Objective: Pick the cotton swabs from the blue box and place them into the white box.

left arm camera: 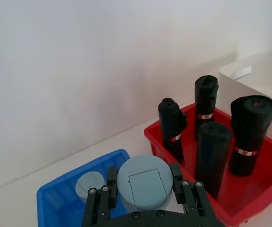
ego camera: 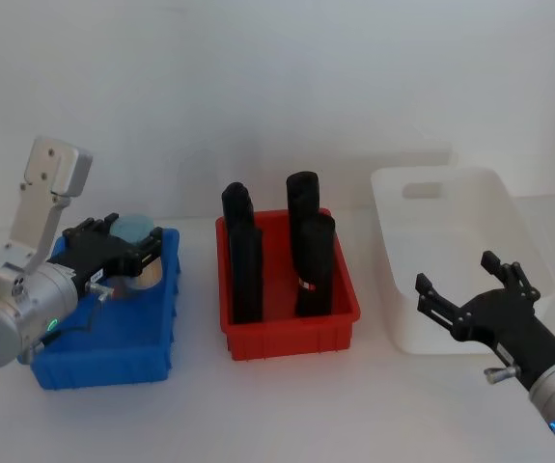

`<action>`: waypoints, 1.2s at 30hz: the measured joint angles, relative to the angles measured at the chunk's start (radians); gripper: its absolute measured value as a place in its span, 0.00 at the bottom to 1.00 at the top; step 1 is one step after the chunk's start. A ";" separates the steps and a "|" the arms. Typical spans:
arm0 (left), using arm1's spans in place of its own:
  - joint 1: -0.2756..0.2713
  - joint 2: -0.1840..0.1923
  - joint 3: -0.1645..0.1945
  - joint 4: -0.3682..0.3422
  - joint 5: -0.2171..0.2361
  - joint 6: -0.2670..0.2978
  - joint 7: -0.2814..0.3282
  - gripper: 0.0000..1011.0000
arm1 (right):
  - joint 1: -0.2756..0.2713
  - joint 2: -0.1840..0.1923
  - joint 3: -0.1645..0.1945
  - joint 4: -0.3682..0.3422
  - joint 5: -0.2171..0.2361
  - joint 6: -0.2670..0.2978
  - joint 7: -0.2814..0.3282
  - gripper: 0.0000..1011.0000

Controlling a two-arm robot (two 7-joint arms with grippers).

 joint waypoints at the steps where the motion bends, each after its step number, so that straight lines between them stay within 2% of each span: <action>1: -0.002 0.003 -0.001 -0.016 -0.003 0.012 -0.018 0.66 | 0.000 0.000 0.000 0.000 0.000 0.000 0.000 0.99; 11: -0.022 0.012 -0.003 -0.079 -0.029 0.063 -0.134 0.66 | 0.000 0.000 0.000 0.000 0.000 0.000 0.000 0.99; 22: -0.060 0.004 0.006 -0.102 -0.067 0.102 -0.270 0.66 | 0.000 0.000 0.000 0.000 0.000 0.000 0.000 0.99; 36: -0.085 -0.004 0.014 -0.108 -0.089 0.126 -0.340 0.66 | 0.000 0.001 0.000 -0.002 -0.002 0.001 0.008 0.99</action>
